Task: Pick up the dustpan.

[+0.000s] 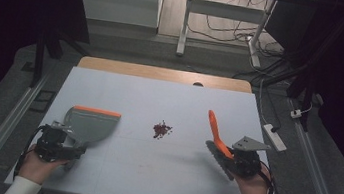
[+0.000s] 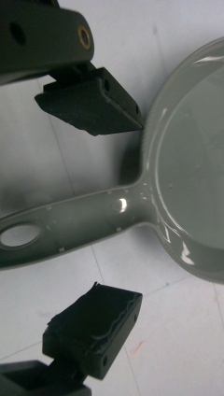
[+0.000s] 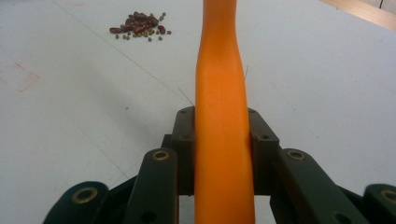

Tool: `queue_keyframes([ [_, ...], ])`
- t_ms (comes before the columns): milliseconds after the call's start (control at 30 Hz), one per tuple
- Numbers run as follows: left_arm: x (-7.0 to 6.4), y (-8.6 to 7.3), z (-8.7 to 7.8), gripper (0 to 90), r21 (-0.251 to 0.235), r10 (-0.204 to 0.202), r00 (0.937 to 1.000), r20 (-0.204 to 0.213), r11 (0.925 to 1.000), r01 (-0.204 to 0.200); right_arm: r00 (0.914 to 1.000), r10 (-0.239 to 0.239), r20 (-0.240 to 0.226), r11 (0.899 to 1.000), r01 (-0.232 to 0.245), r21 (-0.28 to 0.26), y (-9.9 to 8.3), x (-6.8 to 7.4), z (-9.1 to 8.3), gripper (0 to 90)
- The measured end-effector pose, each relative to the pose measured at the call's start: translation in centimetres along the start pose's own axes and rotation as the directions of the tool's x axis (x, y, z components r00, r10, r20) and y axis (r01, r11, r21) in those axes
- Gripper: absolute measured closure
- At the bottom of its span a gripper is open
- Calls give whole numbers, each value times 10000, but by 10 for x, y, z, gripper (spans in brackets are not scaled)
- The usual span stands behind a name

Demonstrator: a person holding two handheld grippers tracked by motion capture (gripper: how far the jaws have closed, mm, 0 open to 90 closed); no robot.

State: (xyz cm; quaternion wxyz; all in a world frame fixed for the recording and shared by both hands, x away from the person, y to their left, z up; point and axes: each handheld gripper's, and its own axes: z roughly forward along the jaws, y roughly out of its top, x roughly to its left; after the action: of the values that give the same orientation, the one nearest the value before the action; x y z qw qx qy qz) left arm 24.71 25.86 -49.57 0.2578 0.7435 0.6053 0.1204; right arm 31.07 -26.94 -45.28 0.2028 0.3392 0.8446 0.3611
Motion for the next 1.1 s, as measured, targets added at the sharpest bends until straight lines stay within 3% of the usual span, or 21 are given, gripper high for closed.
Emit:
queue_keyframes([
  [500, 5, -1, 27, 261, 392, -896, 9953, 363, 9953, 881, 10000, -77, 1, 9998, 77, 171, -2, 1, 6, 695],
  [733, 5, -1, 30, 349, 270, -1006, 9943, 359, 9947, 997, 9997, -264, -2, 9992, 264, 297, -2, 5, 9, 695],
  [900, 7, -1, 32, 428, 234, -984, 9934, 582, 9950, 972, 9998, -164, -71, 9998, 165, 148, -1, 4, 7, 695],
  [1100, 12, -1, 35, 511, 96, -1238, 9885, 863, 9923, 1234, 9998, -188, -63, 9997, 189, 163, -2, 4, 8, 695],
])
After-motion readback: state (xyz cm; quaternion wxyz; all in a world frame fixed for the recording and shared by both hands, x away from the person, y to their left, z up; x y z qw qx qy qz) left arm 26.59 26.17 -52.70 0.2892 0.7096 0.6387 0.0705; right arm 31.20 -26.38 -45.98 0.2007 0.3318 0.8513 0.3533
